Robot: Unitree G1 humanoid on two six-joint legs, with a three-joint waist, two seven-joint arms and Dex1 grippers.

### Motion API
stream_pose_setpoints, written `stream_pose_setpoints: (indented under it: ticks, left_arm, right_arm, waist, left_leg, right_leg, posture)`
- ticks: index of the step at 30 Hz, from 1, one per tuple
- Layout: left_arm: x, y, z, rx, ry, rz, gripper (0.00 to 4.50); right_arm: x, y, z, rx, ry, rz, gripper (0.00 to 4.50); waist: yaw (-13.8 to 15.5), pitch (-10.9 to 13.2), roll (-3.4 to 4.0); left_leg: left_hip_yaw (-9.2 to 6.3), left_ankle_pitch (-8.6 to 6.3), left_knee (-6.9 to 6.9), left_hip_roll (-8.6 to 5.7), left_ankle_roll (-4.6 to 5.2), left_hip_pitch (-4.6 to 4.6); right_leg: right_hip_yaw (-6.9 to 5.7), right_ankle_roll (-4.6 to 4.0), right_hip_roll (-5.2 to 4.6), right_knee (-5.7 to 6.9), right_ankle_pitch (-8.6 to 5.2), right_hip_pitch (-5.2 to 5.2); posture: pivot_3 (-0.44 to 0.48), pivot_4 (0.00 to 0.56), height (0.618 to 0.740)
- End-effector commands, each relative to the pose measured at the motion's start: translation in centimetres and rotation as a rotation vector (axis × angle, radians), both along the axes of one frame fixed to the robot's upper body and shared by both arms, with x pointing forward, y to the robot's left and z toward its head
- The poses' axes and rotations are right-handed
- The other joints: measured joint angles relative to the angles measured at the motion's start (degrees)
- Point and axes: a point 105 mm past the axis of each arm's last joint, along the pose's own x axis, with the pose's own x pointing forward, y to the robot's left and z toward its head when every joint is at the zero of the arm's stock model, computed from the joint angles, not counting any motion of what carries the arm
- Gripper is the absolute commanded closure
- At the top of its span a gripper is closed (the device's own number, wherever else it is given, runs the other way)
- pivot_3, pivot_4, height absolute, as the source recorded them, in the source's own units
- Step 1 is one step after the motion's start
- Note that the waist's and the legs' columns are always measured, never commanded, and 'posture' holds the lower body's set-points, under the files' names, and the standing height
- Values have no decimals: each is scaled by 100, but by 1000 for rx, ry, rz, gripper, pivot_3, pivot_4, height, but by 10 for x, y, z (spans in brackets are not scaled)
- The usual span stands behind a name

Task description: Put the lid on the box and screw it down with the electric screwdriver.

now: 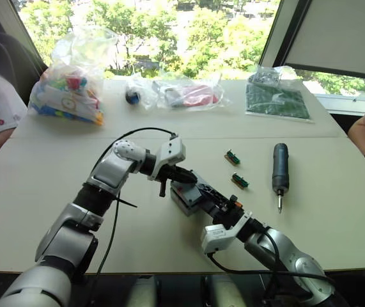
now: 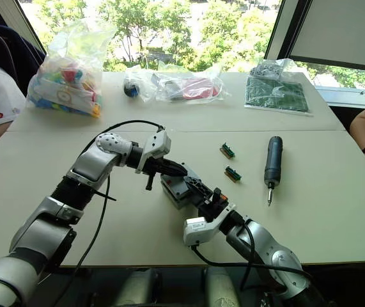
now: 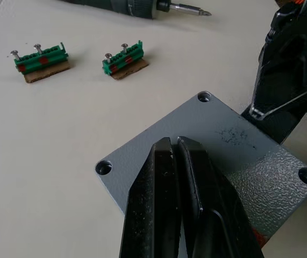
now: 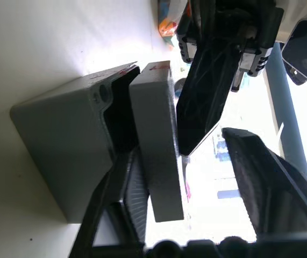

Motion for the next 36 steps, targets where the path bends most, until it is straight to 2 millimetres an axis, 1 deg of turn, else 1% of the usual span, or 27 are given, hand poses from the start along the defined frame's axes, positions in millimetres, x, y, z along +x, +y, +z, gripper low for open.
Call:
stream_pose_setpoints:
  ticks: [1,4,7,12,13,16,17,20,25,27,28,32,34,36]
  left_arm:
    - [-10,7,-46,140,82,0,4388]
    - [-11,9,-58,172,68,-6,4388]
    - [-13,6,-57,146,95,-4,4388]
    - [-15,4,-60,145,87,-9,4388]
    - [-15,4,-61,143,87,-8,4388]
    - [-14,3,-59,124,73,-5,4388]
    - [-14,3,-56,108,67,-6,4388]
    - [-11,0,-39,42,46,-4,4388]
    - [-10,2,-28,19,16,-14,4388]
    - [-13,2,-12,-26,23,-27,4388]
    - [-14,2,-4,-47,24,-32,4388]
    - [-20,4,30,-115,32,-47,4388]
    - [-23,6,40,-133,40,-47,4388]
    - [-25,8,49,-146,51,-45,4388]
  right_arm:
    - [-11,0,-2,-16,16,28,1753]
    - [-16,-2,3,-6,7,39,1753]
    - [-18,-6,4,-6,10,36,1753]
    - [-21,-14,9,8,1,31,1753]
    - [-22,-14,10,10,-1,34,1753]
    - [-25,-17,11,23,-3,39,1753]
    - [-26,-18,12,32,-3,39,1753]
    - [-30,-23,13,46,-4,54,1753]
    - [-28,-29,16,63,-3,56,1753]
    - [-22,-34,16,77,16,34,2130]
    - [-20,-37,16,87,22,22,2215]
    - [-6,-49,23,146,26,-36,3785]
    - [-1,-53,27,178,28,-62,4490]
    - [1,-55,29,195,29,-67,4490]
  waist:
    - [13,-24,2]
    - [15,-52,2]
    - [23,-78,-2]
    - [29,-90,-2]
    - [26,-94,-8]
    - [28,-100,-6]
    - [27,-102,-8]
    - [28,-102,-7]
    - [22,-99,-6]
    - [13,-96,-4]
    - [9,-92,-3]
    - [11,-39,2]
    - [12,-20,5]
    - [11,-14,9]
  left_leg:
    - [0,0,0,0,1,-1]
    - [0,0,1,-1,1,-1]
    - [0,-1,1,-1,1,0]
    - [-3,-2,1,-3,3,6]
    - [-2,-3,1,-3,4,6]
    - [-3,-3,1,-3,4,10]
    - [-4,-3,1,-2,4,11]
    - [-4,-3,0,-2,4,14]
    - [-4,-4,0,-2,5,9]
    - [-5,-4,-2,-1,5,6]
    - [-5,-4,-2,-1,5,2]
    - [-3,-4,-1,-1,5,-15]
    - [-4,-4,-1,-1,5,-22]
    - [-4,-4,-1,-1,5,-22]
  right_leg:
    - [0,0,-1,0,-1,0]
    - [0,1,-2,0,-2,1]
    - [-1,1,-2,0,-2,3]
    - [-5,6,-7,-7,-7,16]
    - [-4,19,-7,-10,-15,17]
    - [-5,26,-8,-10,-18,21]
    - [-5,26,-8,-10,-19,23]
    - [-5,26,-9,-12,-20,26]
    - [-5,27,-8,-13,-20,21]
    - [-6,27,-7,-13,-20,17]
    - [-6,26,-7,-12,-20,12]
    - [-5,24,-7,-7,-18,-9]
    - [-4,11,-7,-3,-10,-18]
    - [-4,4,-7,-3,-6,-18]
  posture:
    - [0,150,740]
    - [0,150,740]
    - [0,150,740]
    - [0,150,740]
    - [0,150,740]
    - [0,150,740]
    - [0,150,740]
    - [0,150,740]
    - [0,150,740]
    - [0,150,740]
    - [0,150,740]
    - [0,150,740]
    - [0,150,740]
    - [0,150,740]
